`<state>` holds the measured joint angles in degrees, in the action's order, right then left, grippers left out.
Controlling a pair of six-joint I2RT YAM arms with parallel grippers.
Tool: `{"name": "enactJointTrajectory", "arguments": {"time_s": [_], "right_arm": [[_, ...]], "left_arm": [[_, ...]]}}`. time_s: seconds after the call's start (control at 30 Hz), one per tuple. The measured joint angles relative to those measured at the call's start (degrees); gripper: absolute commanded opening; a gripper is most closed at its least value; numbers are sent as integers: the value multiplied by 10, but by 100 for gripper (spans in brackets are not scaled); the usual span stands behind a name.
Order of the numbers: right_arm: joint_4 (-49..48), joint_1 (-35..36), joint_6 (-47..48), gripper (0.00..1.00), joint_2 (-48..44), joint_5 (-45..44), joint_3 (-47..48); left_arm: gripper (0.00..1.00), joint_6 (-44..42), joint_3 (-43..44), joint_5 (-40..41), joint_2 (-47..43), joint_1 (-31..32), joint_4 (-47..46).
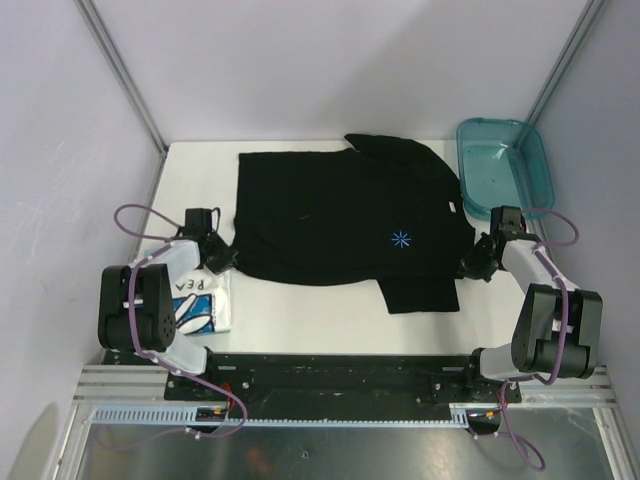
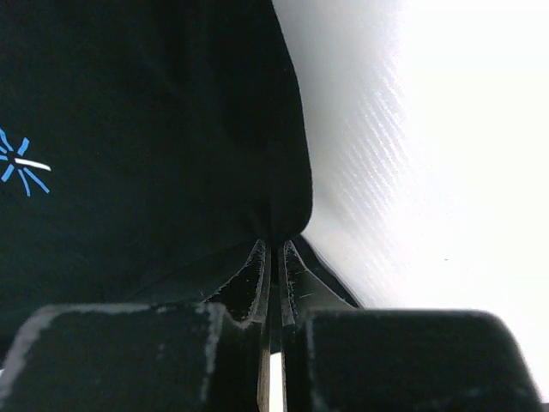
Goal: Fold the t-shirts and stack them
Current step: Put the neatly folded tshirt into the corner of the board with the left arm, then grap the side of the flattened tshirt closest away from the robot with both arms
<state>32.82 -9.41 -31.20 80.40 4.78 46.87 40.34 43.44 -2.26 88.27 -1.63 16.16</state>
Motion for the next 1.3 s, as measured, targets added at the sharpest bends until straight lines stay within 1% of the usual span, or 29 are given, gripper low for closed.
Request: {"name": "enactJointTrajectory", "arguments": {"time_s": [0.23, 0.4, 0.47, 0.6, 0.63, 0.67, 0.73, 0.87, 0.97, 1.03, 1.2, 1.3], "right_arm": [[3, 16, 0, 0, -1, 1, 0], [9, 0, 0, 1, -2, 3, 0], [12, -10, 2, 9, -2, 5, 0], [17, -25, 5, 41, -2, 6, 3], [19, -27, 3, 47, -2, 5, 6], [23, -29, 3, 51, -3, 4, 10], [30, -30, 2, 55, -14, 1, 17], [56, -28, -1, 53, -67, -10, 26], [83, -16, -5, 46, -107, -24, 27], [104, 1, -14, 43, -129, -37, 25], [136, 35, -42, 43, -175, -51, -16], [148, 55, -68, 43, -170, -54, -33]], "left_arm": [[0, -8, 0, 30, -9, -31, 19], [0, -24, -1, 46, -22, -33, 43], [0, -32, -7, 49, -35, -30, 53], [0, -43, -23, 51, -76, -14, 76], [0, -44, -26, 50, -88, -10, 82], [0, -44, -27, 50, -96, -8, 86], [0, -47, -28, 49, -108, -5, 89], [0, -49, -28, 41, -111, -2, 92], [0, -48, -25, 35, -111, 3, 97], [0, -48, -21, 33, -111, 6, 99], [0, -48, -7, 18, -107, 8, 99], [0, -48, -5, 14, -104, 9, 99]]}}
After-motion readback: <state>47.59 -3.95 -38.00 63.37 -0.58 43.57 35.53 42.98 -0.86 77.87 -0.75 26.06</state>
